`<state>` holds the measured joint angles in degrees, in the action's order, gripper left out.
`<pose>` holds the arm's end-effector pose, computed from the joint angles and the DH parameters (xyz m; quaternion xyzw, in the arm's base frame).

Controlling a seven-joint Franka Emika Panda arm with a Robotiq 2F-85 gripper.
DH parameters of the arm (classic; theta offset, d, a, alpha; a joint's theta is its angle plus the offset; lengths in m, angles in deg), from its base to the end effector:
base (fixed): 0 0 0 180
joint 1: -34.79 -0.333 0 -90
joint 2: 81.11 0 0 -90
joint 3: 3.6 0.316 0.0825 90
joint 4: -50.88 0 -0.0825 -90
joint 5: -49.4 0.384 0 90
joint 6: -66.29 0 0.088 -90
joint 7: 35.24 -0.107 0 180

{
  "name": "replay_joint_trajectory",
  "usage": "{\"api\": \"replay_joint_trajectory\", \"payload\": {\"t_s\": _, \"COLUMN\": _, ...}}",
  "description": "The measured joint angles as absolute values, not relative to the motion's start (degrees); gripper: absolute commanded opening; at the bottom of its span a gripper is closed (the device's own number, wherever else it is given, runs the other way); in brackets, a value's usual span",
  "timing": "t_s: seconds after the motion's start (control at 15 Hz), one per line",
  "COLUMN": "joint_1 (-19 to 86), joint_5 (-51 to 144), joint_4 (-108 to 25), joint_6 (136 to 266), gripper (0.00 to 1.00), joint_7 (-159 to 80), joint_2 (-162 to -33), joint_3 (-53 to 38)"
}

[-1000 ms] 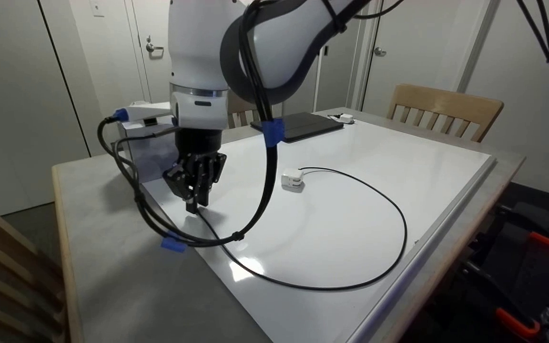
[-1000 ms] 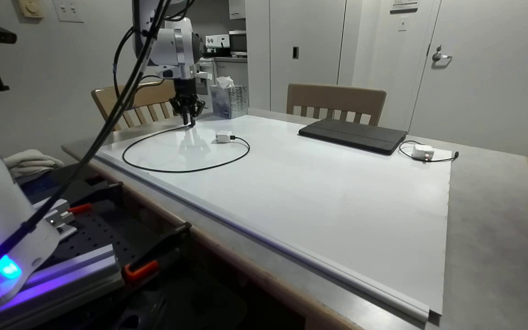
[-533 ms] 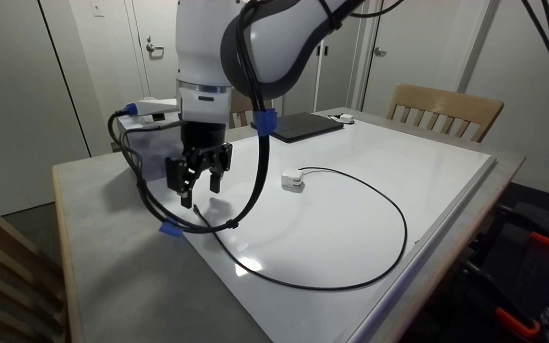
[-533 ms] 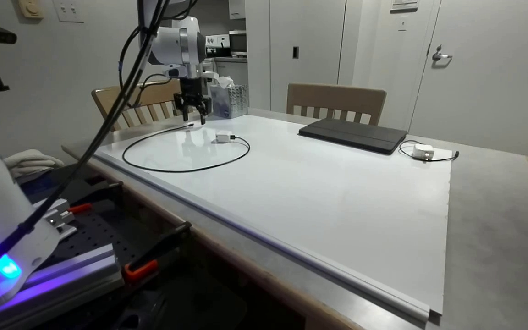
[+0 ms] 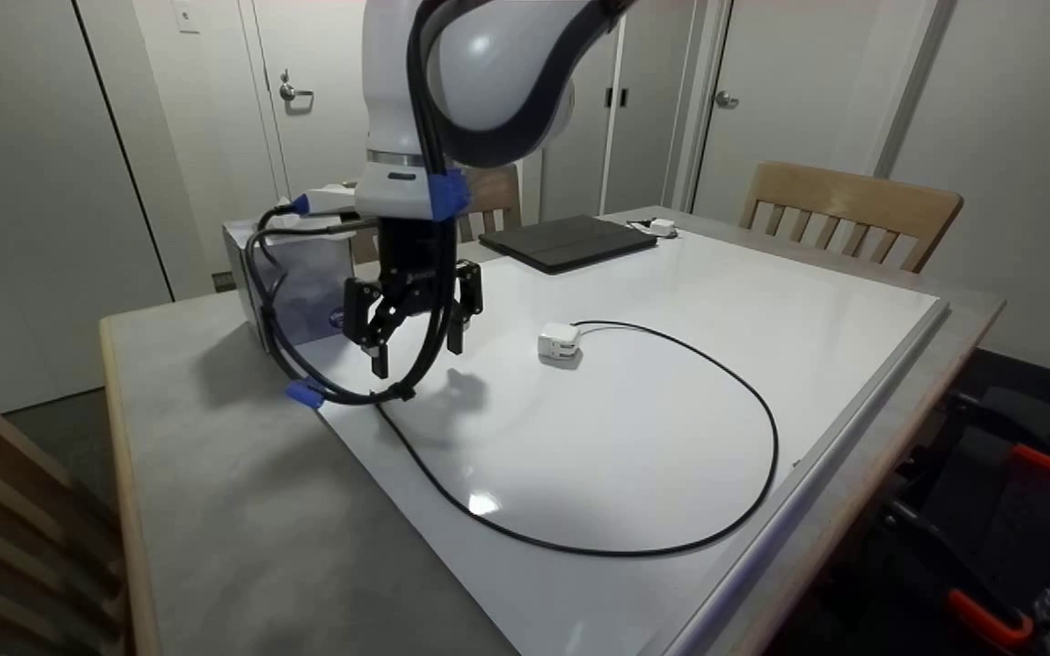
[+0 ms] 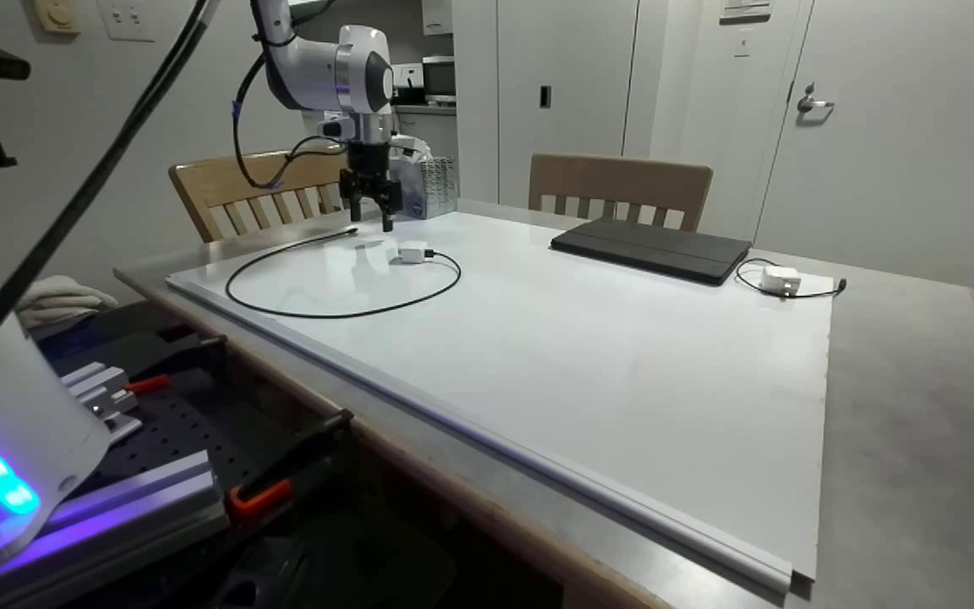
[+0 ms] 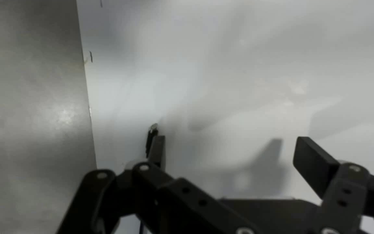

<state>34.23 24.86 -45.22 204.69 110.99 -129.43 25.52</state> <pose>0.6046 0.3010 0.1587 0.0505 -0.9976 -0.0454 0.0102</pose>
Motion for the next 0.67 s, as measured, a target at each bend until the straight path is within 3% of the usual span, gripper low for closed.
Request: {"api": "replay_joint_trajectory", "payload": {"t_s": 0.67, "joint_1": 26.0, "joint_5": 31.88, "joint_4": -44.56, "joint_6": 208.49, "gripper": 1.0, "joint_7": 100.24, "joint_2": -128.35, "joint_3": 15.81}}
